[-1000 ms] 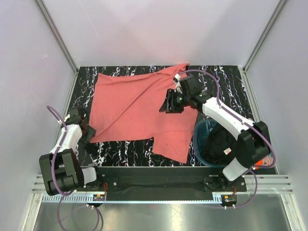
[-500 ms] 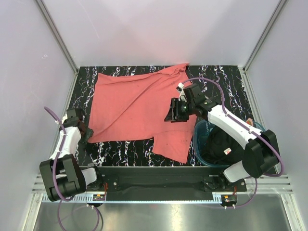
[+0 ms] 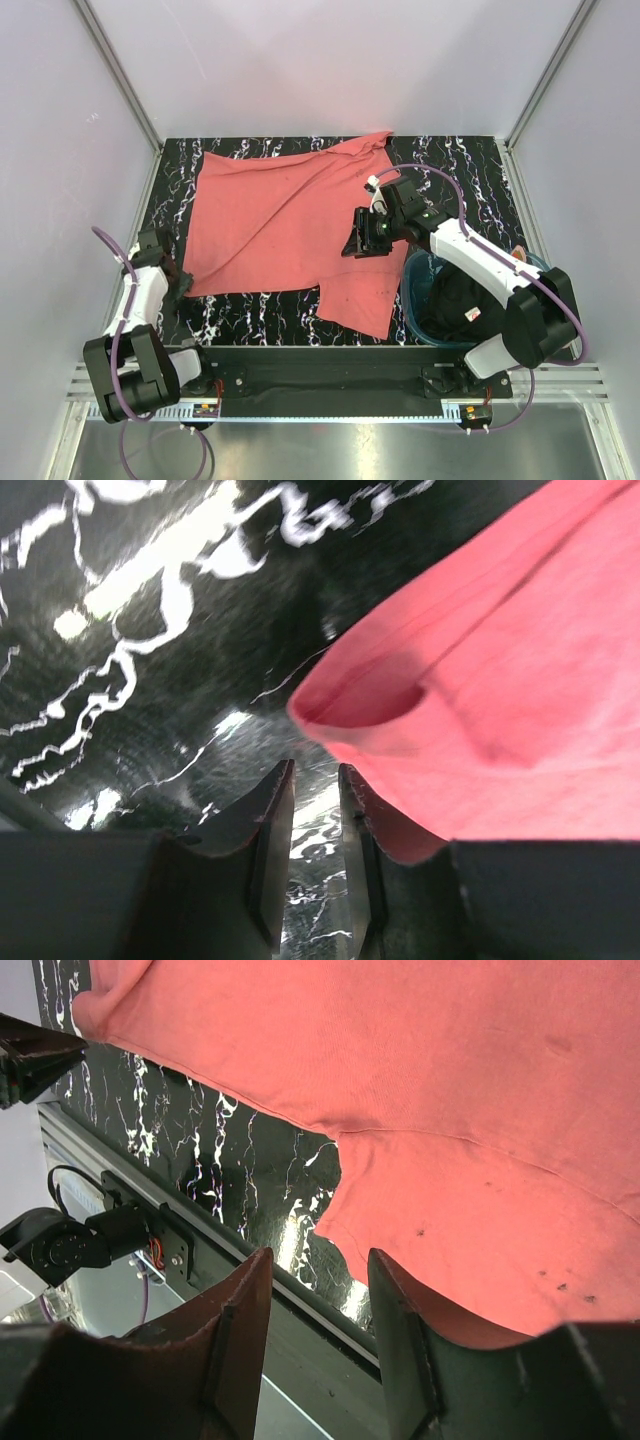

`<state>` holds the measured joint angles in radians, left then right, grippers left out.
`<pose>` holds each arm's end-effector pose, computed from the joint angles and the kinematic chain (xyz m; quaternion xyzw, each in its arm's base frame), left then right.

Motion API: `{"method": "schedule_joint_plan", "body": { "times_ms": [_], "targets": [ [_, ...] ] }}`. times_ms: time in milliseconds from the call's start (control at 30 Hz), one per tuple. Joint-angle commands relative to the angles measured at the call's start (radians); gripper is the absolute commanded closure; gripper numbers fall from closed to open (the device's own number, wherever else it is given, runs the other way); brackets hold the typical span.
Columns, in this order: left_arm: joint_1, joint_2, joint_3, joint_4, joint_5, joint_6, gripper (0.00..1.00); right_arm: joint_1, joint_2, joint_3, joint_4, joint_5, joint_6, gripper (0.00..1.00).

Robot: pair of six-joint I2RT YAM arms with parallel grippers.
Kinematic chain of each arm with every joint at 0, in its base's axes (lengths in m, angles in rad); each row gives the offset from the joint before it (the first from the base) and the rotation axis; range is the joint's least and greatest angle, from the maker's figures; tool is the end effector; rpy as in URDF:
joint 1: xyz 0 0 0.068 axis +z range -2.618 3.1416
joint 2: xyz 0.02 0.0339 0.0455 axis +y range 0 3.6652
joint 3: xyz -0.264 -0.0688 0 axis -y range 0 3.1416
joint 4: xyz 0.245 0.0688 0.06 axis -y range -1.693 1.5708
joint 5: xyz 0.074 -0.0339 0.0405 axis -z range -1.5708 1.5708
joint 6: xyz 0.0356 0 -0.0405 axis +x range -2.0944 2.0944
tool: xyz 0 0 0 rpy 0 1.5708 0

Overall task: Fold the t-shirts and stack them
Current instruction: Fold the tshirt

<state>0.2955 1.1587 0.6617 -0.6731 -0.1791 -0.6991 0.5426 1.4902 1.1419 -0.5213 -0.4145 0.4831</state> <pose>0.1902 0.0645 0.1909 -0.4813 0.8494 0.0461 0.2118 0.2652 0.1766 0.2680 -0.0980 0.9166 0.3333 0.1980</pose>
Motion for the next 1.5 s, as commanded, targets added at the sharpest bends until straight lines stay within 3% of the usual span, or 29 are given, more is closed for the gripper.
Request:
{"method": "schedule_joint_plan", "body": {
  "times_ms": [0, 100, 300, 767, 833, 1067, 1467],
  "targets": [
    [0.017, 0.009, -0.019, 0.0, 0.013, -0.043, 0.7, 0.01, -0.011, 0.006, 0.007, -0.038, -0.012, 0.5],
    [0.027, 0.047, -0.008, 0.024, 0.027, -0.043, 0.6, 0.01, -0.025, -0.008, 0.006, -0.041, -0.006, 0.51],
    [0.028, 0.107, 0.015, 0.064, 0.01, -0.054, 0.54, 0.01, -0.064, -0.039, -0.002, -0.041, -0.008, 0.52],
    [0.039, 0.242, 0.084, 0.147, -0.03, -0.025, 0.56, 0.011, -0.064, -0.076, -0.087, -0.046, -0.038, 0.53],
    [0.039, 0.262, 0.088, 0.158, -0.029, -0.014, 0.58, 0.01, -0.056, -0.08, -0.115, -0.044, -0.064, 0.53],
    [0.056, 0.288, 0.096, 0.173, -0.049, 0.026, 1.0, 0.029, -0.044, -0.133, -0.209, -0.004, -0.091, 0.48],
    [0.073, 0.297, 0.156, 0.156, -0.033, 0.078, 1.0, 0.171, 0.016, -0.249, -0.234, 0.141, 0.041, 0.47]
  ]
}}
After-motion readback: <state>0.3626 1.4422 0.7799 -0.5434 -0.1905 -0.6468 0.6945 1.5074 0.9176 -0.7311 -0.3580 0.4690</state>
